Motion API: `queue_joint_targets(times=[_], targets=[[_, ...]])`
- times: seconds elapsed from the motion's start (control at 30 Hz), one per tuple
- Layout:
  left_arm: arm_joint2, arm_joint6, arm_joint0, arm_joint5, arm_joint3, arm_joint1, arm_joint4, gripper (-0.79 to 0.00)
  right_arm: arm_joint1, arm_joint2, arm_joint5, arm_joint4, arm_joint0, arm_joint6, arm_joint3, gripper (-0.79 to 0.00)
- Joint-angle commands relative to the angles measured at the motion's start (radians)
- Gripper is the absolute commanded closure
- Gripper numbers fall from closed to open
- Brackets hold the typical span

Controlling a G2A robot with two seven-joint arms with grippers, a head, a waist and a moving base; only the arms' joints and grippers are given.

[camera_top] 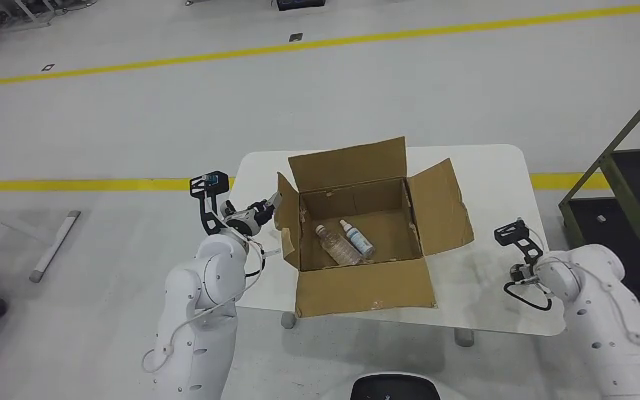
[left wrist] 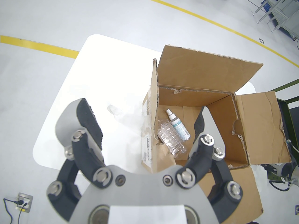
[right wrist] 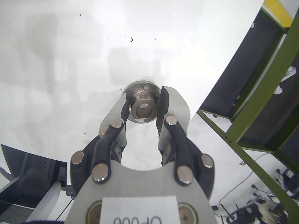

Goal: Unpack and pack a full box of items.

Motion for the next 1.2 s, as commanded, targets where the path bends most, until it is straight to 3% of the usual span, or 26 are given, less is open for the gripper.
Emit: queue_joint_targets(times=[0.0, 0.07, 0.2, 0.47, 0.73, 0.9, 1.03, 1.17], targets=[[0.000, 0.000, 0.000, 0.000, 0.000, 0.000, 0.000, -0.785, 0.001, -0.002, 0.000, 0.003, 0.002, 0.000, 0.003, -0.289], [0.000, 0.000, 0.000, 0.000, 0.000, 0.000, 0.000, -0.785, 0.002, -0.006, 0.000, 0.005, 0.004, 0.000, 0.007, -0.256], [0.000, 0.000, 0.000, 0.000, 0.000, 0.000, 0.000, -0.785, 0.004, -0.014, 0.000, 0.012, 0.007, -0.002, 0.011, 0.000], [0.000, 0.000, 0.000, 0.000, 0.000, 0.000, 0.000, -0.785, 0.013, 0.026, 0.003, 0.100, 0.002, -0.003, -0.050, 0.000], [0.000, 0.000, 0.000, 0.000, 0.000, 0.000, 0.000, -0.785, 0.024, 0.190, 0.010, 0.447, -0.031, -0.019, -0.221, 0.000], [0.000, 0.000, 0.000, 0.000, 0.000, 0.000, 0.000, -0.785, 0.034, 0.227, -0.044, 0.707, -0.040, 0.082, -0.337, 0.000], [0.000, 0.000, 0.000, 0.000, 0.000, 0.000, 0.000, -0.785, 0.040, 0.201, -0.067, 0.880, -0.014, 0.139, -0.381, 0.000], [0.000, 0.000, 0.000, 0.000, 0.000, 0.000, 0.000, -0.785, 0.042, 0.119, -0.048, 0.929, 0.035, 0.158, -0.397, 0.000]])
